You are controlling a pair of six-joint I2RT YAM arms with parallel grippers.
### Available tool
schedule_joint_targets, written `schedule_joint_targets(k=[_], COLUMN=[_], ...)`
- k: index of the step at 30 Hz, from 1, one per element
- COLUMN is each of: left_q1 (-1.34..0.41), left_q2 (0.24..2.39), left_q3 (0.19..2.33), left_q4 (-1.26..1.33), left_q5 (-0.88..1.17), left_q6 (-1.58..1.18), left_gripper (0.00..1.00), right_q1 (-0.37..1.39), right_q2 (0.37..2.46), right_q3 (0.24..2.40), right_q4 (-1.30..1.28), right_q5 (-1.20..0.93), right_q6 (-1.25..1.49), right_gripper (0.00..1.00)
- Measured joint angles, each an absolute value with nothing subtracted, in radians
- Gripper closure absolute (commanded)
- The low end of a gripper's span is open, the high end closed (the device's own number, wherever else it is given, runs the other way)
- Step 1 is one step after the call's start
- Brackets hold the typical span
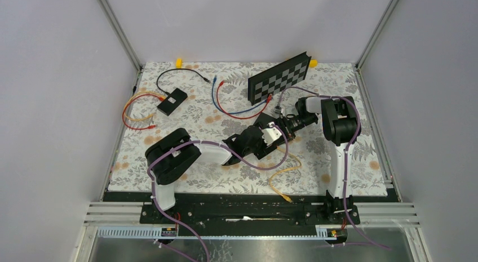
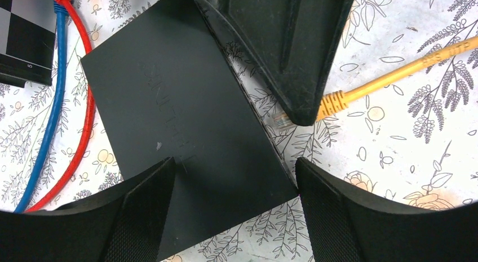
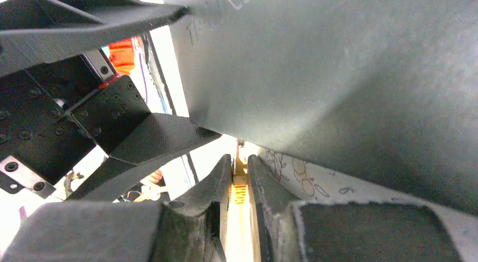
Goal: Pull the plug from the switch port
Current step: Pull the connector from the switch port, then pick up the connector from the center of the board.
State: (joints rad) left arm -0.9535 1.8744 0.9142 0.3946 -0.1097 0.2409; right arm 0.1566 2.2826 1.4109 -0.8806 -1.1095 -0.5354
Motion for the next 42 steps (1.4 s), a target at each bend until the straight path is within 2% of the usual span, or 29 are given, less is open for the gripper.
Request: schedule_joint_targets(k=[7,11,17,23,26,33,42], left_q1=[-0.952,-0.948,-0.929,-0.901,-0.876,-0.799,-0.931], left_q2=[1.874,1.872,1.835,1.724,1.660,1.535,1.534], left_q3=[0.914,0.914,0.913,0.914,0.916,1.046,1.170], left_q4=[0.394,0.389,0.318,0.238,0.202,-0.032,-0.158], left_q5=[-0.109,-0.111,-0.112,-0.063,-0.008,0.284,0.512], left_q6=[0.238,0.236,0.227,0.266,0.297,0.332,0.291], left_gripper=[0.17,0.02,0.01,0.01,0.01,0.01,0.01], right_q1=[0.157,0.152,0.121,0.065,0.063,0.065,0.065], right_q2=[2.283,2.278,2.177,1.943,1.851,1.752,1.705], right_q3=[1.417,1.416,1.383,1.340,1.336,1.338,1.337], right_q4=[-0.937,-0.933,-0.850,-0.729,-0.679,-0.609,-0.504], right_q5=[-1.072,-1.066,-1.032,-0.986,-0.958,-0.898,-0.902], right_q6=[-0.554,-0.543,-0.480,-0.373,-0.322,-0.209,-0.054], right_gripper=[1.00,1.00,1.00,1.00,1.00,1.00,1.00])
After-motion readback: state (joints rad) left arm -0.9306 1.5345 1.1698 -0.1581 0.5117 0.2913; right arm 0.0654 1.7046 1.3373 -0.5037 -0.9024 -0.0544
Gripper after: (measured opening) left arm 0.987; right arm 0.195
